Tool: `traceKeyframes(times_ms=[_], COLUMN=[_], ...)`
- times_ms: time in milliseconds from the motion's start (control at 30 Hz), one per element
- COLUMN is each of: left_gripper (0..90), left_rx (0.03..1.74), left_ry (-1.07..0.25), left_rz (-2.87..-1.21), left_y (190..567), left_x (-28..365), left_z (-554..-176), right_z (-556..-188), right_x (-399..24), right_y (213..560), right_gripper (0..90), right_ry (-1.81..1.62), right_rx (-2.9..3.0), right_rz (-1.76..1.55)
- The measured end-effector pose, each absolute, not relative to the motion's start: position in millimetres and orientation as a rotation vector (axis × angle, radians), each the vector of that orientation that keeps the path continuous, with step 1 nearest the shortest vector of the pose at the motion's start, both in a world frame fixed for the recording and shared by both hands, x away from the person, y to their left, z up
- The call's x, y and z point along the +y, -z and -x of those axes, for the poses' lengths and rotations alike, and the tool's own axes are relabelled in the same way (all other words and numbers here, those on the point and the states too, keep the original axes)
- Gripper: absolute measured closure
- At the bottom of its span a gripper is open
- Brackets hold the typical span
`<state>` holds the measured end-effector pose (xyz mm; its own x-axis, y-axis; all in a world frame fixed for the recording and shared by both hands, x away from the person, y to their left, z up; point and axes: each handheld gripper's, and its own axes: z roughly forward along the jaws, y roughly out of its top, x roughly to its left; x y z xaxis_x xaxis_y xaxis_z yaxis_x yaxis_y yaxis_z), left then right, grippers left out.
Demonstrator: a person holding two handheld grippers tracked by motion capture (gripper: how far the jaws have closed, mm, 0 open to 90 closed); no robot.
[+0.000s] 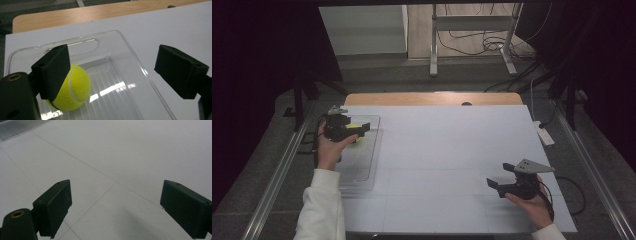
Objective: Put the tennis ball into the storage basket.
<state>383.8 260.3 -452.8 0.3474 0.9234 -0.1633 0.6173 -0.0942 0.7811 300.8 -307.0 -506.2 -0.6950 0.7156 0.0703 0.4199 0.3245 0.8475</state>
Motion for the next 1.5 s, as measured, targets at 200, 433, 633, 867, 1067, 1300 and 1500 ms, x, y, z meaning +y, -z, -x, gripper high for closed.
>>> traceKeyframes(times_ms=[200, 433, 633, 867, 1067, 1300, 1500], left_gripper=[14.2, 14.1, 13.9, 13.4, 13.1, 12.9, 12.6], left_rx=[1.299, 1.247, 1.223, 1.153, 1.099, 1.084, 1.096], left_ry=[-0.426, -0.400, -0.368, -0.385, -0.366, -0.340, -0.342], left_rz=[-1.804, -1.822, -1.849, -1.851, -1.838, -1.809, -1.822], left_y=[448.4, 446.0, 452.0, 457.8, 460.4, 463.7, 474.8], left_x=[248.7, 238.2, 233.8, 229.5, 226.8, 227.0, 226.9], left_z=[-375.0, -362.7, -351.0, -330.5, -310.5, -290.0, -277.0], right_z=[-300.8, -299.4, -297.3, -295.0, -292.8, -291.0, -290.3], right_x=[-310.4, -313.3, -315.0, -315.6, -313.1, -311.9, -312.1], right_y=[506.4, 507.1, 506.8, 505.5, 503.7, 502.2, 501.1], right_gripper=[10.5, 10.6, 10.6, 10.6, 10.6, 10.6, 10.6], right_ry=[-1.323, -1.324, -1.325, -1.321, -1.315, -1.315, -1.322], right_rx=[2.271, 2.268, 2.264, 2.258, 2.258, 2.257, 2.252], right_rz=[-1.026, -1.035, -1.041, -1.041, -1.029, -1.018, -1.016])
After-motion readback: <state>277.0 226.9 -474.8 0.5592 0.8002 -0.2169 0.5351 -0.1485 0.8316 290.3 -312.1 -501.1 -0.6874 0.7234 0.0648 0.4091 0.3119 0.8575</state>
